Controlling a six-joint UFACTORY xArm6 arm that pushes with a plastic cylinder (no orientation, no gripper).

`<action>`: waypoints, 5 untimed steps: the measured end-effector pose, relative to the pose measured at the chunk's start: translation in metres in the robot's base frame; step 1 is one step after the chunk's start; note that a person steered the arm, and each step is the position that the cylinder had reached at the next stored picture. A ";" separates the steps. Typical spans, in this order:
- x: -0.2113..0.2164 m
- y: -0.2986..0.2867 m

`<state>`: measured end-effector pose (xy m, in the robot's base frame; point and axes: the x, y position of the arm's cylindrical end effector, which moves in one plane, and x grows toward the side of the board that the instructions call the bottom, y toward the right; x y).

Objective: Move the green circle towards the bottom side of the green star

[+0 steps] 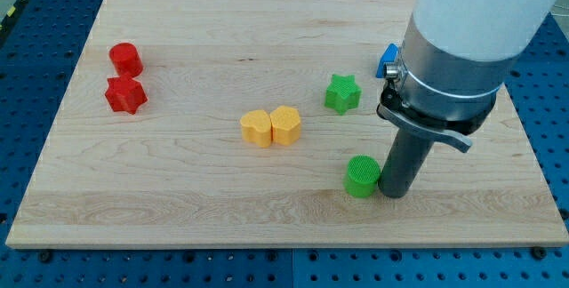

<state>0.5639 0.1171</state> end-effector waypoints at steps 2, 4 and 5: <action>-0.025 -0.006; -0.025 -0.027; -0.025 -0.027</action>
